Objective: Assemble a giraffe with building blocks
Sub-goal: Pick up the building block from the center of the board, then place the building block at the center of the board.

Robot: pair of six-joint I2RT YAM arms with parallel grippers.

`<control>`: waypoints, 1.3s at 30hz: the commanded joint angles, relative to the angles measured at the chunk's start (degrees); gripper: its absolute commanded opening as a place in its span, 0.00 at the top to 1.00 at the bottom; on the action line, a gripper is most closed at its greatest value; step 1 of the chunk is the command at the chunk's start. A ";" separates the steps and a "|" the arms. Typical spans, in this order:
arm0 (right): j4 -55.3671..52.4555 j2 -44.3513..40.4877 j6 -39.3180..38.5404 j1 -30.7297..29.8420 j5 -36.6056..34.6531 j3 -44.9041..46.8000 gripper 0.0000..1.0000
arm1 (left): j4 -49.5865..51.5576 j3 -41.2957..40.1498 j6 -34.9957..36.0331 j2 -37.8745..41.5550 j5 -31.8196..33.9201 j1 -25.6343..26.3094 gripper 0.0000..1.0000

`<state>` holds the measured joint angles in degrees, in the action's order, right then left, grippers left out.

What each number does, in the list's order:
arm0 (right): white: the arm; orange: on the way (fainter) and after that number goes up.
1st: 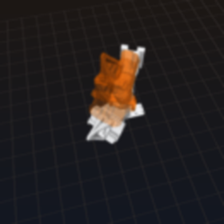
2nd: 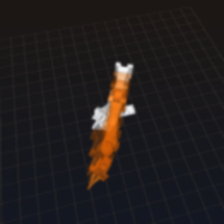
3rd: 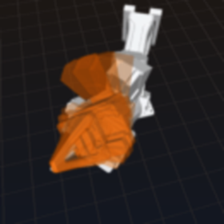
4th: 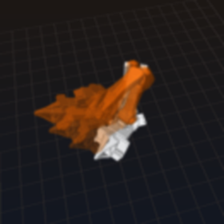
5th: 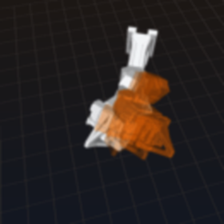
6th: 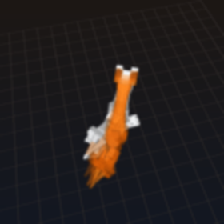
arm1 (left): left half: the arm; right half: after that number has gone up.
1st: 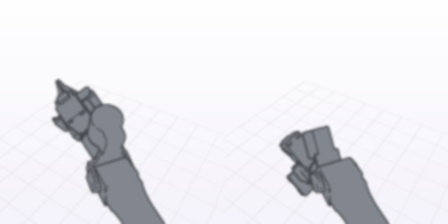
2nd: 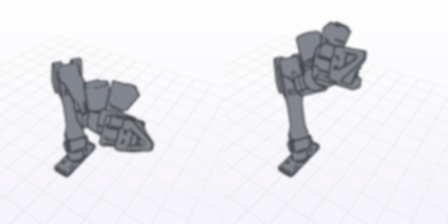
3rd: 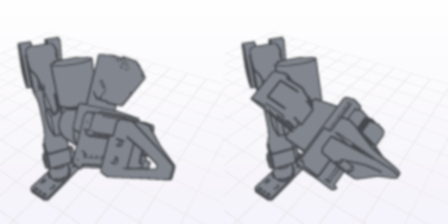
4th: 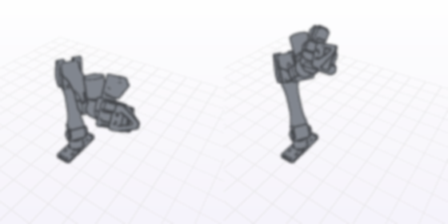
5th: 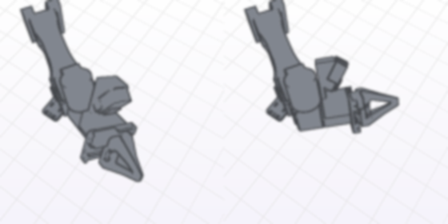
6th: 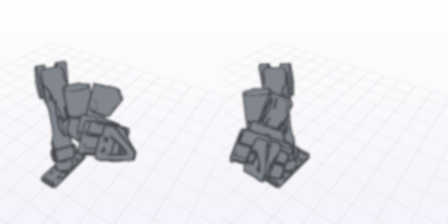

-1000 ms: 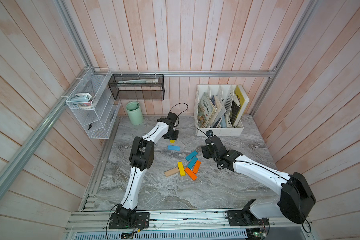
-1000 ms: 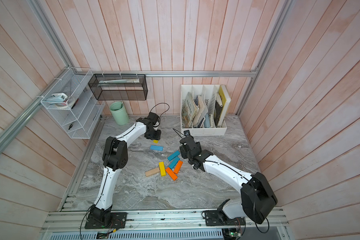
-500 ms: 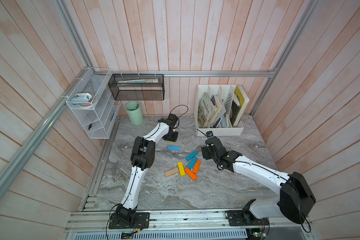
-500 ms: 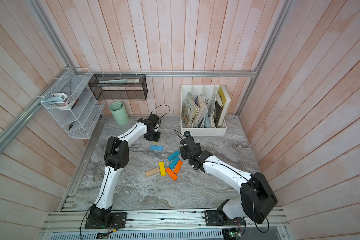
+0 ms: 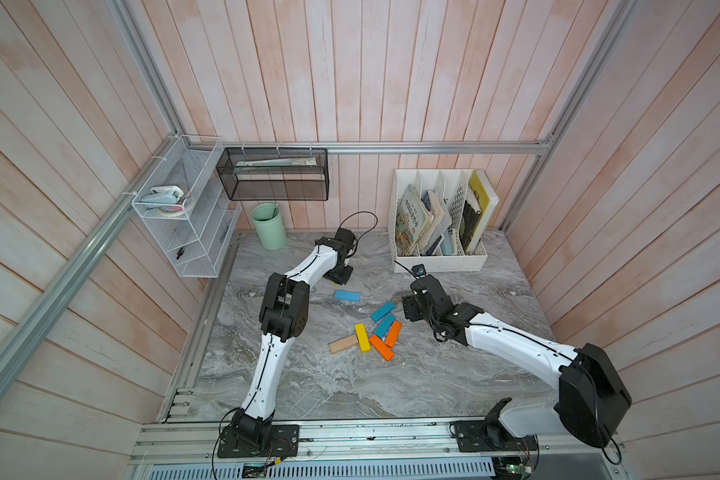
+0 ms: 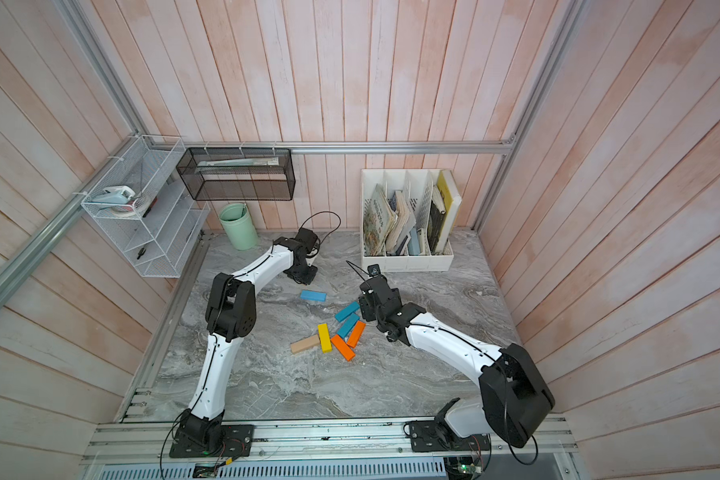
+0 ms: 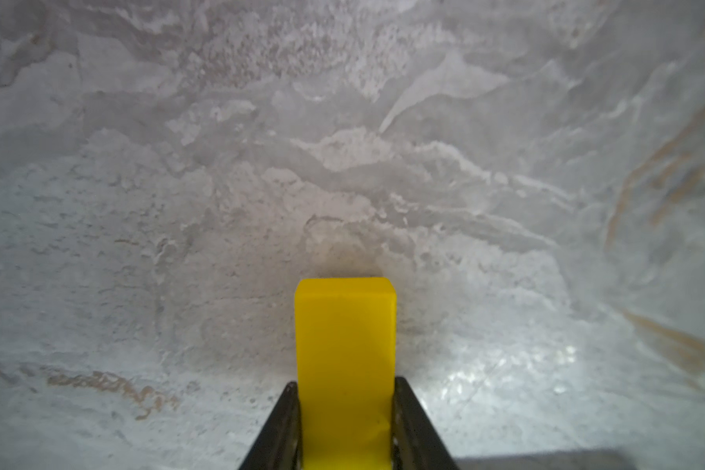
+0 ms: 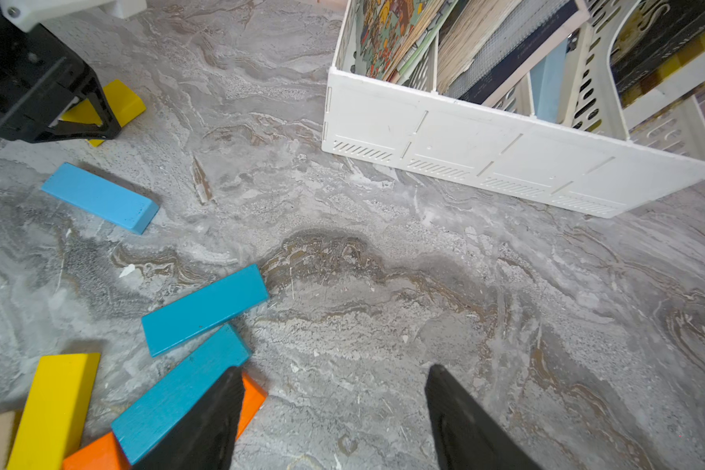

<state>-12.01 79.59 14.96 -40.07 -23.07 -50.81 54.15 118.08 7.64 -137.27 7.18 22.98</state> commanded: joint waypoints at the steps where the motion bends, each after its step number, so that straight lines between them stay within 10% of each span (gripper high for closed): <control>1: -0.69 -0.39 0.41 -0.11 0.83 0.88 0.27 | -3.40 -4.59 13.31 6.73 -3.53 -0.02 0.97; 10: -0.65 -0.51 0.39 -0.18 2.35 1.02 0.27 | -16.02 -23.89 39.17 20.50 -12.25 -0.70 1.00; 16: -0.82 -0.09 -0.13 -0.70 4.02 1.23 0.27 | -2.96 -11.04 52.17 15.52 -28.52 -6.47 1.00; 39: -0.31 6.80 -1.24 -1.14 8.95 -0.94 0.27 | 9.58 2.17 63.87 2.11 -18.21 -6.55 1.00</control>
<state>-12.84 85.65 13.47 -40.80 -14.96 -50.41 62.19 119.07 69.71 -133.95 -11.05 16.56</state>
